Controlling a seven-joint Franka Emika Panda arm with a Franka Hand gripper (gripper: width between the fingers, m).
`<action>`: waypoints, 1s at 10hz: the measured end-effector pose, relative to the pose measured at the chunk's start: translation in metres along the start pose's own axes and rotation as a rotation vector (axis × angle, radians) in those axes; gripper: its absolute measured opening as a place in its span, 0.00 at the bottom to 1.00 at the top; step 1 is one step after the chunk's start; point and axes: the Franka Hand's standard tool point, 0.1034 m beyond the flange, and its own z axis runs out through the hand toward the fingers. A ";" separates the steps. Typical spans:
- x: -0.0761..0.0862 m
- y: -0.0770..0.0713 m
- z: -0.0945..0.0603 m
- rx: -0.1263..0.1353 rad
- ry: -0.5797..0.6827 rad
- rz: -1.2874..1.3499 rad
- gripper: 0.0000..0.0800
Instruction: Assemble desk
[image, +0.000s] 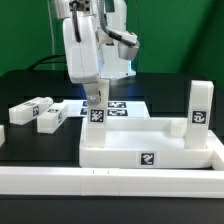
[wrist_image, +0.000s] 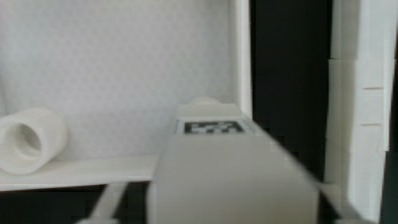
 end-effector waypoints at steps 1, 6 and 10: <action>0.000 0.000 0.000 0.000 0.000 -0.037 0.52; -0.010 -0.002 0.002 -0.005 0.001 -0.591 0.81; -0.013 -0.006 0.001 -0.021 0.021 -0.932 0.81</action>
Offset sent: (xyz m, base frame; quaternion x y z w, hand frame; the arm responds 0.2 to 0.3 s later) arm 0.0053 0.0046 0.0000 -0.0070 0.0142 -0.2140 0.9767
